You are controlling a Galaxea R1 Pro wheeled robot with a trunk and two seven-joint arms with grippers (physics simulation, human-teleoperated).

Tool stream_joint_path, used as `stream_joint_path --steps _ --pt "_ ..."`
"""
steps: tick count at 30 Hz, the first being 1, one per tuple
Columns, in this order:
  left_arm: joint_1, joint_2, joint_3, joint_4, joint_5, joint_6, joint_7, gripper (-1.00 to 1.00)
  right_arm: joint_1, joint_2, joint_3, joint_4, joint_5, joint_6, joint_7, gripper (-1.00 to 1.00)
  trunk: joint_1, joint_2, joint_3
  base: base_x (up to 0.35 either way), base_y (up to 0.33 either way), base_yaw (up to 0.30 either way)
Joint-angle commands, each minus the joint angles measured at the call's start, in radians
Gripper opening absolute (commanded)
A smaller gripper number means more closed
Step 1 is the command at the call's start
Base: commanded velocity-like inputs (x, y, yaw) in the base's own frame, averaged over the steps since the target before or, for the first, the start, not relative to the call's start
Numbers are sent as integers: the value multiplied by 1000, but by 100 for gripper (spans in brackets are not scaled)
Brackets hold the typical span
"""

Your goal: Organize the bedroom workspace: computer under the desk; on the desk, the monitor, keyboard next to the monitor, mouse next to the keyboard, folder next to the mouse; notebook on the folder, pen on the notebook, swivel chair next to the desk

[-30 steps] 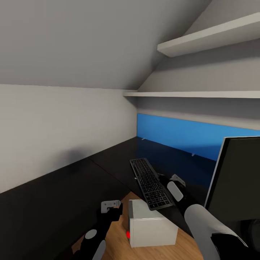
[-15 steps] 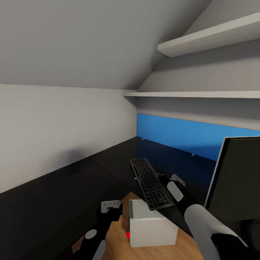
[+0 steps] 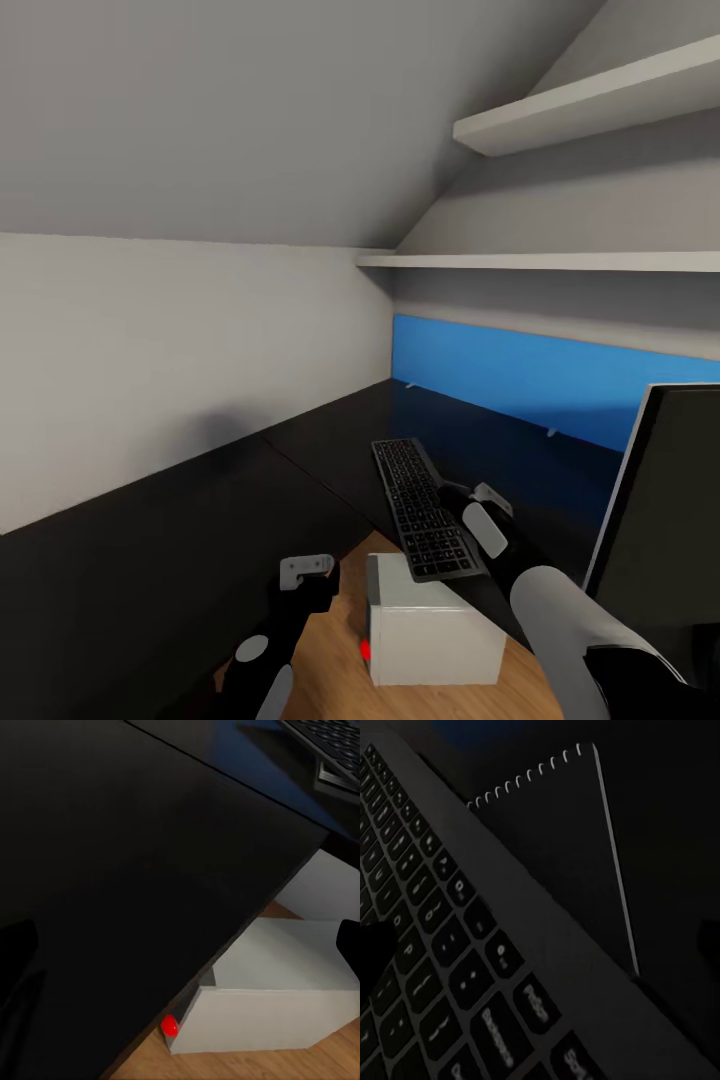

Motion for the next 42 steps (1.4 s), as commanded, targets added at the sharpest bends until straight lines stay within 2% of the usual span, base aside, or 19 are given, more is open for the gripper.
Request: stream_joint_path --steps 1,15,30,42 --pt "-1 0 -2 -2 9 3 8 100 0 0 -1 -2 -3 5 -6 100 0 -1 -1 0 0 7" --pt "-1 0 -2 -2 10 5 8 100 0 0 0 0 -3 5 -6 100 0 -1 -1 -108 11 0" --pt "-1 0 -3 -2 10 5 8 100 0 4 2 2 -3 4 -5 100 0 -1 -1 -22 12 0" --pt "-1 0 -3 -2 11 5 8 100 0 8 3 2 -3 5 -4 100 0 -1 -1 0 0 207"
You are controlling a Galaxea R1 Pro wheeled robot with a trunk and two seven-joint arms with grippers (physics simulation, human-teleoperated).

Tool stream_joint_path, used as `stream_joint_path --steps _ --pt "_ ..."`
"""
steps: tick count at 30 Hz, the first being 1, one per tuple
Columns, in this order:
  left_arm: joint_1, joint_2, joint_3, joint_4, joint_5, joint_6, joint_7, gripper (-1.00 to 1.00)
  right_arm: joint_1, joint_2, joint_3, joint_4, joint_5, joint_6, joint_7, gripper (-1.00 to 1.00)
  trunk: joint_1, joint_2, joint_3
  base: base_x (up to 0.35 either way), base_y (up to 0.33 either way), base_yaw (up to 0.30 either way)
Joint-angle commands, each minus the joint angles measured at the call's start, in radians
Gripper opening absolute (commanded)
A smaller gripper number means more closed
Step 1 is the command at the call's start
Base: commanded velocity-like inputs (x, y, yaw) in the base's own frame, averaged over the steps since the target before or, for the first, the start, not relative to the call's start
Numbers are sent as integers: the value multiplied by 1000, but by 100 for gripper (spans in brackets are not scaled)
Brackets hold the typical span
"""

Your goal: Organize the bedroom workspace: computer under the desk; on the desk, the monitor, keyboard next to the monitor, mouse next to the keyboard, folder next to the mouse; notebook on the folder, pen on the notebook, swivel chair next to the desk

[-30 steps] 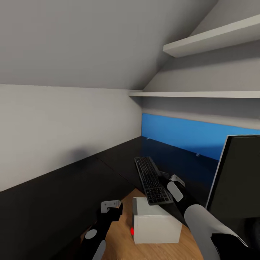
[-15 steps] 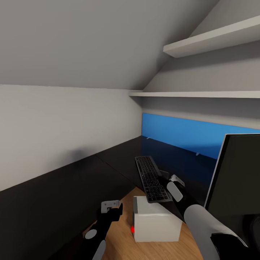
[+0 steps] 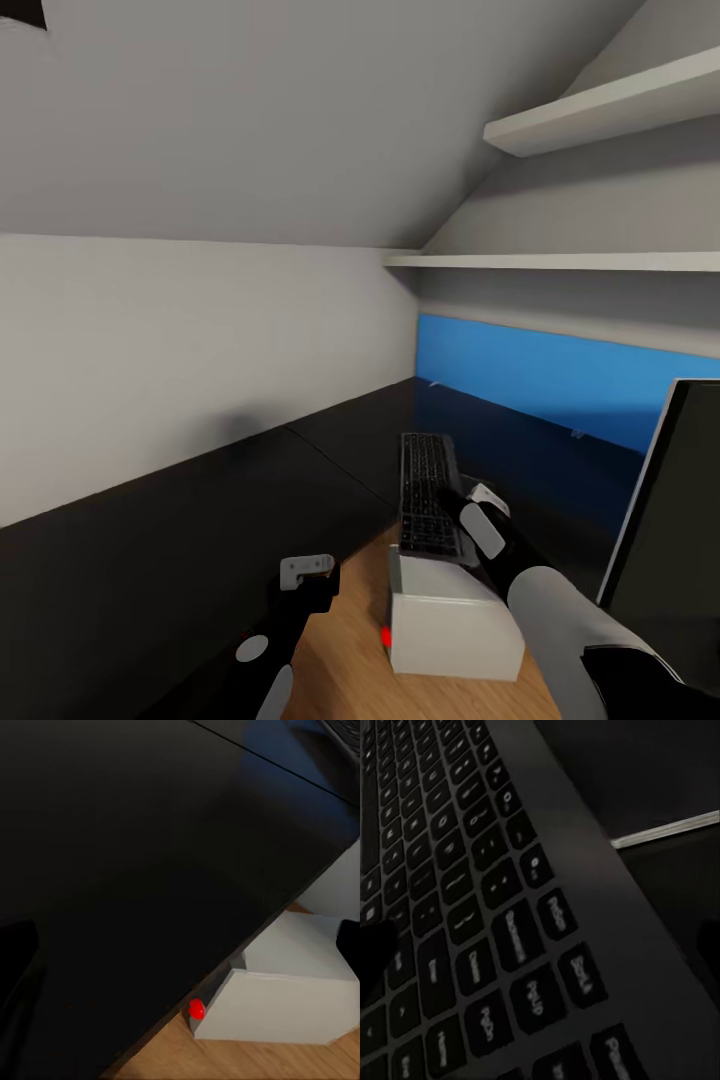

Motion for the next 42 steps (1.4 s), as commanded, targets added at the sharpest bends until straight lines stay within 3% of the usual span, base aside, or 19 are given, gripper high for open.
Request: stream_joint_path --steps 1,42 --pt "-1 0 -2 -1 9 3 8 100 0 0 0 -3 -4 5 -6 100 0 -1 -1 0 0 122" --pt "-1 -1 -2 -1 8 2 8 100 3 2 1 -8 3 -13 -7 100 0 -1 -1 0 0 28"
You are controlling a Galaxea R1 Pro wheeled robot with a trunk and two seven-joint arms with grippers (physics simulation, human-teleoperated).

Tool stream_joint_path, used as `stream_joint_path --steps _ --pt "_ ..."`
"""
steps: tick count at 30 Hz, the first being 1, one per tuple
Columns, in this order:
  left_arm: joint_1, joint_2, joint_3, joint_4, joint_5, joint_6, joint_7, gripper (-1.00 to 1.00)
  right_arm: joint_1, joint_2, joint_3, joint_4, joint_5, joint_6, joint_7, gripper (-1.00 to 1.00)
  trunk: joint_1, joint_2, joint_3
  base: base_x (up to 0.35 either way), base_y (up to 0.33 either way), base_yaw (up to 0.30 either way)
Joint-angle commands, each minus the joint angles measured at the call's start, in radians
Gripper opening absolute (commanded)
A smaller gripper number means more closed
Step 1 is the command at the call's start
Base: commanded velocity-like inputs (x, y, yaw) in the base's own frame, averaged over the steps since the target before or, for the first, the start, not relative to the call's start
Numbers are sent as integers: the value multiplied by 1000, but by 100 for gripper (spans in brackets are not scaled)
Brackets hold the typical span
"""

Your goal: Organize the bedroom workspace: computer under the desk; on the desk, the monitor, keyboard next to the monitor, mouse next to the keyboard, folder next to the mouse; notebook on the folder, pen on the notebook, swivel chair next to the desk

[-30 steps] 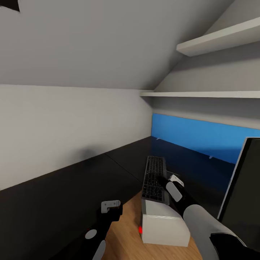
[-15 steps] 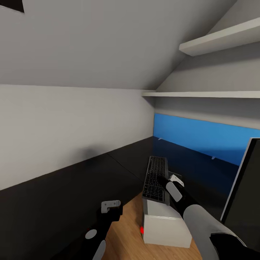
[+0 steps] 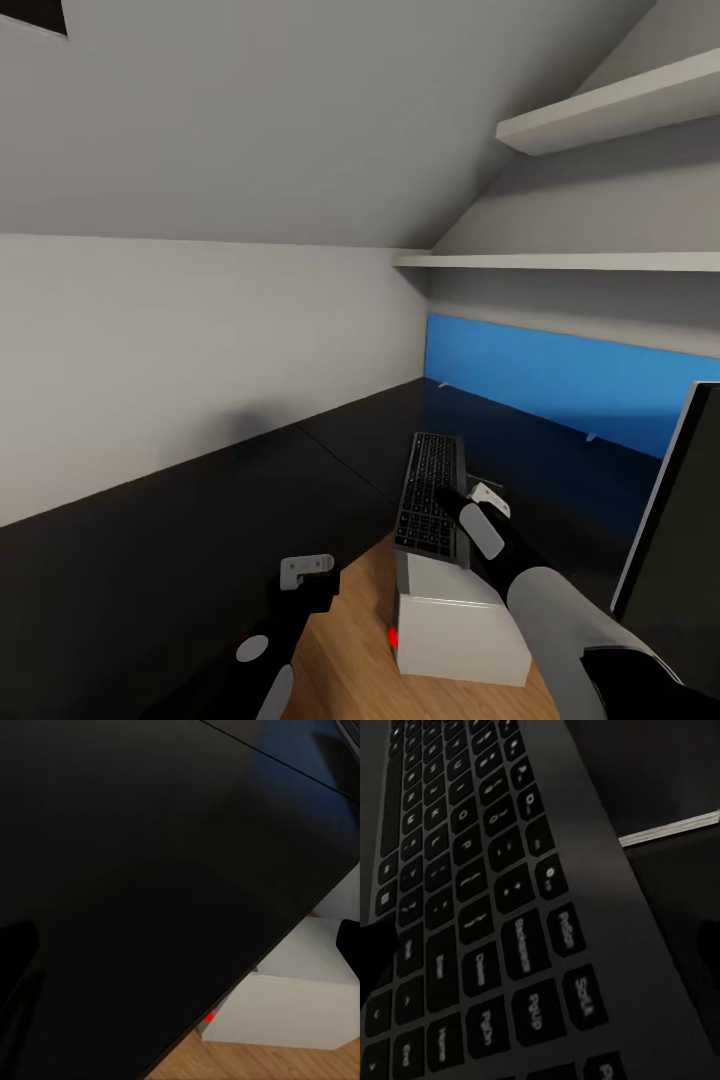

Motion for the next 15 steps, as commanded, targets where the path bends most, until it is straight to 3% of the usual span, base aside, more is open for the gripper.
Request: stream_joint_path --steps 1,5,6,7,15 --pt "-1 1 -2 -2 9 3 8 100 0 0 0 -4 -3 4 -6 100 0 -1 -1 0 0 0" --pt "-1 1 -2 -2 10 3 8 100 1 0 0 -7 1 -24 -8 100 0 -1 -1 0 0 0" --pt "-1 1 -3 -2 10 3 8 100 7 1 2 -8 5 -99 -11 100 0 -1 -1 0 0 0" --pt "-1 1 -3 -2 10 3 8 100 9 1 3 -9 7 -112 -11 100 0 -1 -1 0 0 0" --pt "-1 0 -3 -2 10 3 8 100 49 6 39 -72 53 -166 -14 100 0 -1 -1 0 0 0"
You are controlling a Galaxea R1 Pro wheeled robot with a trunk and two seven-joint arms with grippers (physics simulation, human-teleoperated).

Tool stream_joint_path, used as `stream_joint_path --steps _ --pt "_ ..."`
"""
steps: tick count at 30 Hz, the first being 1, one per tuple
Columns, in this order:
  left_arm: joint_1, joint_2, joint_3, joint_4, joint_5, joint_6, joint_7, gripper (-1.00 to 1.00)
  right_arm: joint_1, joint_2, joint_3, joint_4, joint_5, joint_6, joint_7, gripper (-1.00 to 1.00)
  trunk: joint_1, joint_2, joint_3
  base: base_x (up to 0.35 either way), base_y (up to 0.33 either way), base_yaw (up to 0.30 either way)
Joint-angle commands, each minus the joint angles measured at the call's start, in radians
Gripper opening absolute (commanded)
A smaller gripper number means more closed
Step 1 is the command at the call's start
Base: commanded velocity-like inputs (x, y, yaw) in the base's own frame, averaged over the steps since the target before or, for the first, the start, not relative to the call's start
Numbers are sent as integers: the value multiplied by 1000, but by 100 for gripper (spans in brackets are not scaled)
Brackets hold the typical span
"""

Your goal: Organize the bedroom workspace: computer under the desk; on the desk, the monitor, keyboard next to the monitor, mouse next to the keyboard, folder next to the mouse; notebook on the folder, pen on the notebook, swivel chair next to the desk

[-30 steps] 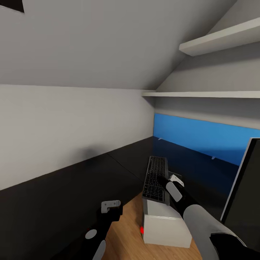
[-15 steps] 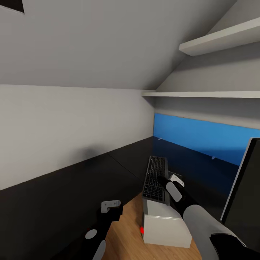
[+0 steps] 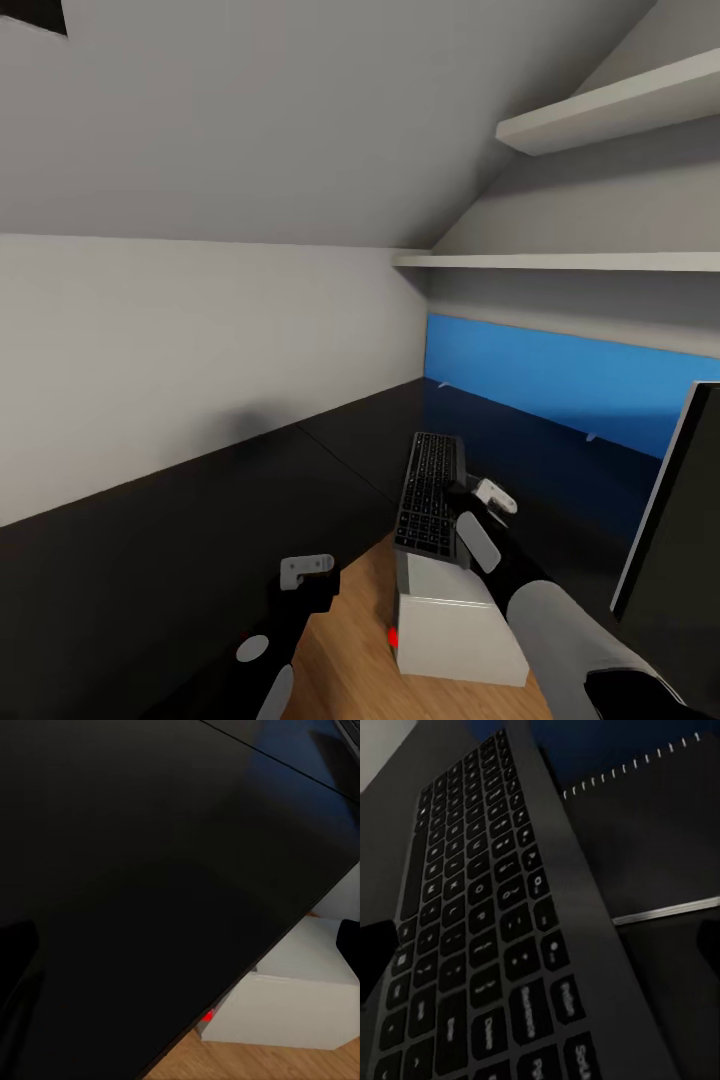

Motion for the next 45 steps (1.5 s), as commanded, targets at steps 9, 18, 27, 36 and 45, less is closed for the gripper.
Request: stream_joint_path --steps 9,18,27,36,45 --pt "-1 0 -3 -2 9 3 8 100 202 1 144 -392 57 -4 -197 100 0 -1 -1 0 0 0" --pt "-1 0 -5 -2 7 3 8 100 269 1 318 -535 37 -2 -367 100 0 -1 -1 0 0 0" --pt "-1 0 -26 -2 8 5 8 100 278 7 357 -551 32 -3 -373 100 0 -1 -1 0 0 0" --pt "-1 0 -27 -2 7 5 8 100 279 7 361 -547 31 -3 -373 100 0 -1 -1 0 0 0" --pt "-1 0 -27 -2 6 5 8 100 279 8 361 -545 30 -4 -372 100 0 -1 -1 0 -12 0"
